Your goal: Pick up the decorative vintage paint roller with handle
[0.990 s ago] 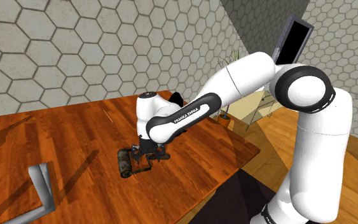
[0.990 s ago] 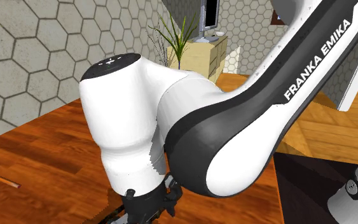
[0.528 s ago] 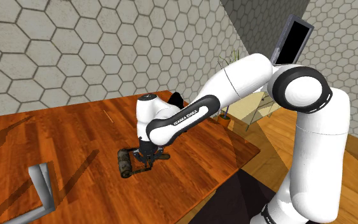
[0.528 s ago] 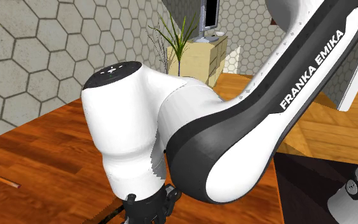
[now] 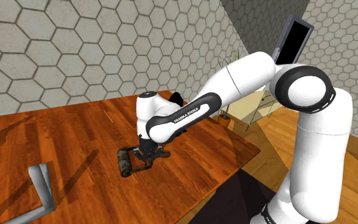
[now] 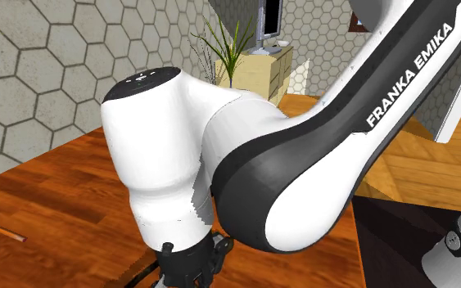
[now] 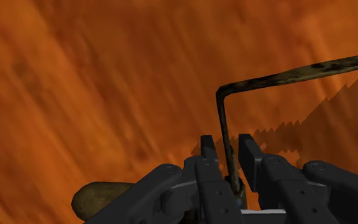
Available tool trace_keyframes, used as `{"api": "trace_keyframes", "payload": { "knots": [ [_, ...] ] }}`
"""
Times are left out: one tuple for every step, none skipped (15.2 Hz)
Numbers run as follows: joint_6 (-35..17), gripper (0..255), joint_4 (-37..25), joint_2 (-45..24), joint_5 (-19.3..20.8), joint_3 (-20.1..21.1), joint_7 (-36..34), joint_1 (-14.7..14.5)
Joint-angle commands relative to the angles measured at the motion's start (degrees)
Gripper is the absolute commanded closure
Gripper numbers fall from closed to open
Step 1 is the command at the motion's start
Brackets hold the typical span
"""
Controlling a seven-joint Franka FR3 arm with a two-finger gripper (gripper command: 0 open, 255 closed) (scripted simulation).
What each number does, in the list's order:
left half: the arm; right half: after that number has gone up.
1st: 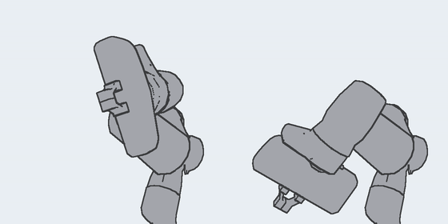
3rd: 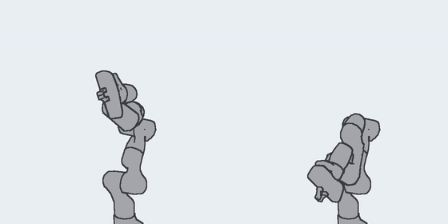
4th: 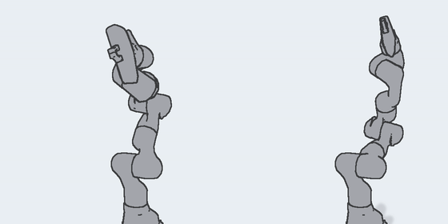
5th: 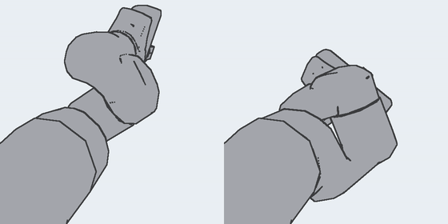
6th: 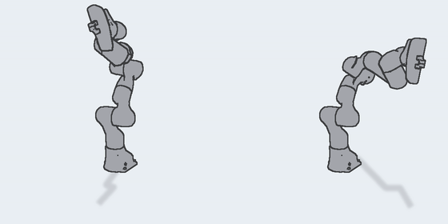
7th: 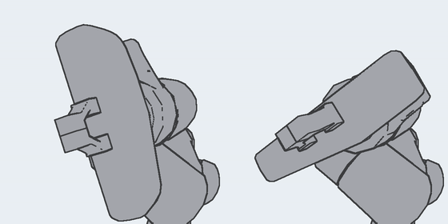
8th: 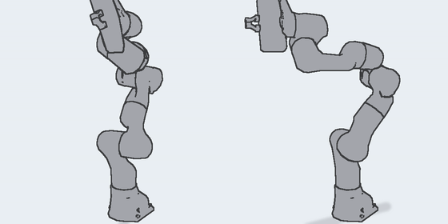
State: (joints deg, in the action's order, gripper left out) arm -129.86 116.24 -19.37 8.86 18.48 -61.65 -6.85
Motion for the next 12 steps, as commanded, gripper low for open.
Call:
{"api": "trace_keyframes", "payload": {
  "knots": [
    [1.2, 255, -0.3, 1.0, -0.5, 0.2, 0.3, 0.2],
    [1.9, 255, -0.5, 1.5, -0.7, 0.3, 0.5, 0.2],
    [2.5, 255, -0.6, 2.0, -0.9, 0.4, 0.7, 0.3],
    [3.1, 255, -0.8, 2.5, -1.2, 0.5, 0.8, 0.4],
    [3.8, 255, -1.1, 2.9, -1.4, 0.6, 1.0, 0.4],
    [4.4, 255, -1.3, 3.4, -1.6, 0.7, 1.1, 0.5],
    [5.1, 255, -1.5, 3.9, -1.8, 0.7, 1.3, 0.6],
    [5.8, 255, -1.8, 4.3, -2.0, 0.8, 1.4, 0.6],
    [6.4, 255, -2.0, 4.7, -2.2, 0.9, 1.6, 0.7],
    [7.1, 255, -2.3, 5.1, -2.4, 0.9, 1.7, 0.7],
    [7.8, 255, -2.6, 5.6, -2.6, 1.0, 1.8, 0.8],
    [8.4, 255, -2.9, 6.0, -2.8, 1.0, 2.0, 0.8]
  ]
}}
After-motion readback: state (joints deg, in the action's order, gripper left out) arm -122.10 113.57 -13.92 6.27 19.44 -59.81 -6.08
